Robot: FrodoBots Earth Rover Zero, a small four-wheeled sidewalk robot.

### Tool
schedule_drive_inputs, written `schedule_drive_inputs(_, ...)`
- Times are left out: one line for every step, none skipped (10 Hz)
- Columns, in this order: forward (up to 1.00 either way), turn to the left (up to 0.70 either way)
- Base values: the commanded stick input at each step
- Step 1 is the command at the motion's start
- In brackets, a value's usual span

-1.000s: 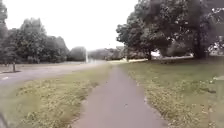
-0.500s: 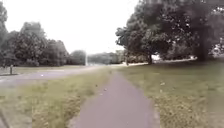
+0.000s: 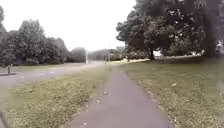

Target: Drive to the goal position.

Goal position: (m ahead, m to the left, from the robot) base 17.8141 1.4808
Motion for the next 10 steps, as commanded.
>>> schedule_drive_inputs(1.00, -0.16)
schedule_drive_inputs(1.00, -0.35)
schedule_drive_inputs(1.00, -0.40)
schedule_drive_inputs(1.00, -0.40)
schedule_drive_inputs(1.00, -0.40)
schedule_drive_inputs(1.00, -0.40)
schedule_drive_inputs(1.00, 0.00)
schedule_drive_inputs(1.00, 0.00)
schedule_drive_inputs(1.00, 0.00)
schedule_drive_inputs(1.00, 0.00)
